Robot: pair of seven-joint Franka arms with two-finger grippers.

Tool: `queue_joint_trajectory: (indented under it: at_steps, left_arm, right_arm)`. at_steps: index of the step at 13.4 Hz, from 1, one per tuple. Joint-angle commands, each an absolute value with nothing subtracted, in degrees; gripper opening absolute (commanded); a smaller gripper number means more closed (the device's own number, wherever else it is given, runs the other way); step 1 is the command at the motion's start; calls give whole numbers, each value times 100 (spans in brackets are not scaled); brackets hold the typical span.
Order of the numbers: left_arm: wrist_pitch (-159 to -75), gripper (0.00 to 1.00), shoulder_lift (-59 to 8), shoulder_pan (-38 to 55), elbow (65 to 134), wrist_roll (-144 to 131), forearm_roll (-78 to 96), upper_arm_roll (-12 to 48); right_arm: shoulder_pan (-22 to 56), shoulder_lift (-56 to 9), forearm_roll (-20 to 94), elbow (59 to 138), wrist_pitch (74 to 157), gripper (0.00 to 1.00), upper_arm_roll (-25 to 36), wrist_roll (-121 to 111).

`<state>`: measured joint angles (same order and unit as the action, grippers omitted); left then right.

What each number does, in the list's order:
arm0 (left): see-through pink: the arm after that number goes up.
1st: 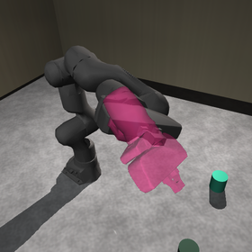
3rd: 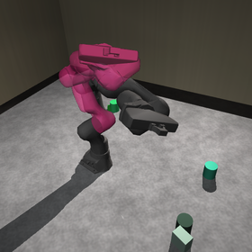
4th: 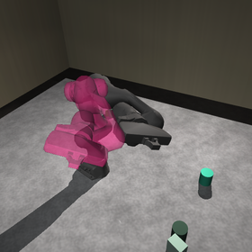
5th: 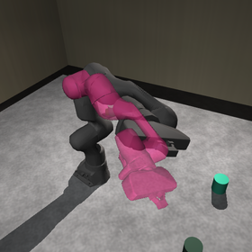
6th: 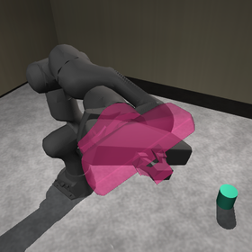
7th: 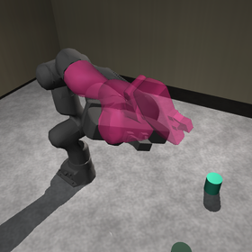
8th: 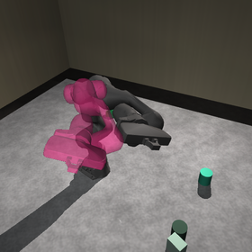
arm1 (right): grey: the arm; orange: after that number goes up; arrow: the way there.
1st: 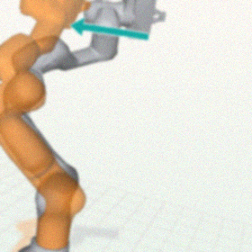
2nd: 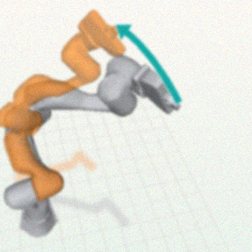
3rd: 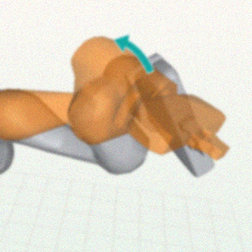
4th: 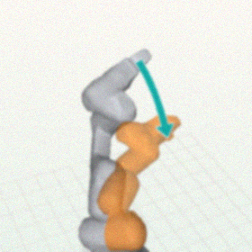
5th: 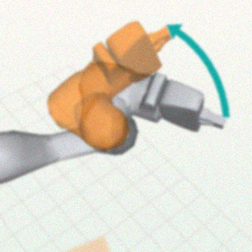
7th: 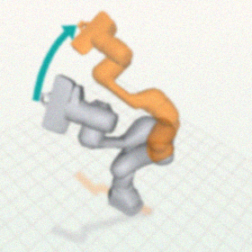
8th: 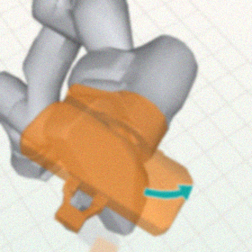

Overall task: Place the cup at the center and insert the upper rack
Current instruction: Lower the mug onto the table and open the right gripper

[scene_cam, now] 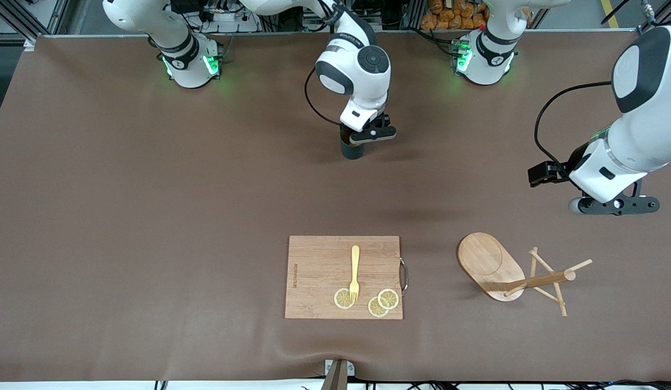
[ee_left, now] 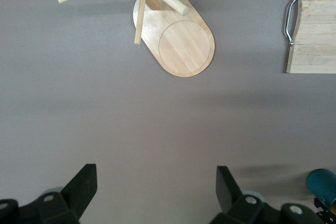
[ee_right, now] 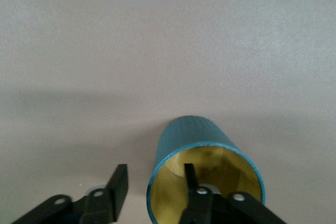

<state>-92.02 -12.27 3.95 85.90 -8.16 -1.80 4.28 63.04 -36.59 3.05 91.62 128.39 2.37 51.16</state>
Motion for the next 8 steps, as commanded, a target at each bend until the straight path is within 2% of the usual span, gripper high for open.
queue_joint_trajectory:
  at_steps: [1,5,6,8]
  left_arm:
    - [-9176,100,-1257,395,8508,-756,-264,422]
    - [-9176,100,-1266,404,8508,-791,-264,431]
    - [-9176,100,-1257,387,8517,-756,-229,431]
    - [-9150,100,-1257,395,8525,-782,-220,431]
  right_arm:
    - [6258,-3700,369,8922,12797,72,229,5168]
    - [6144,-3613,369,8807,12718,77,211,5150]
    - [6022,-3464,378,8807,12596,81,202,5150]
    - [5688,-3035,369,8780,12070,98,211,5107]
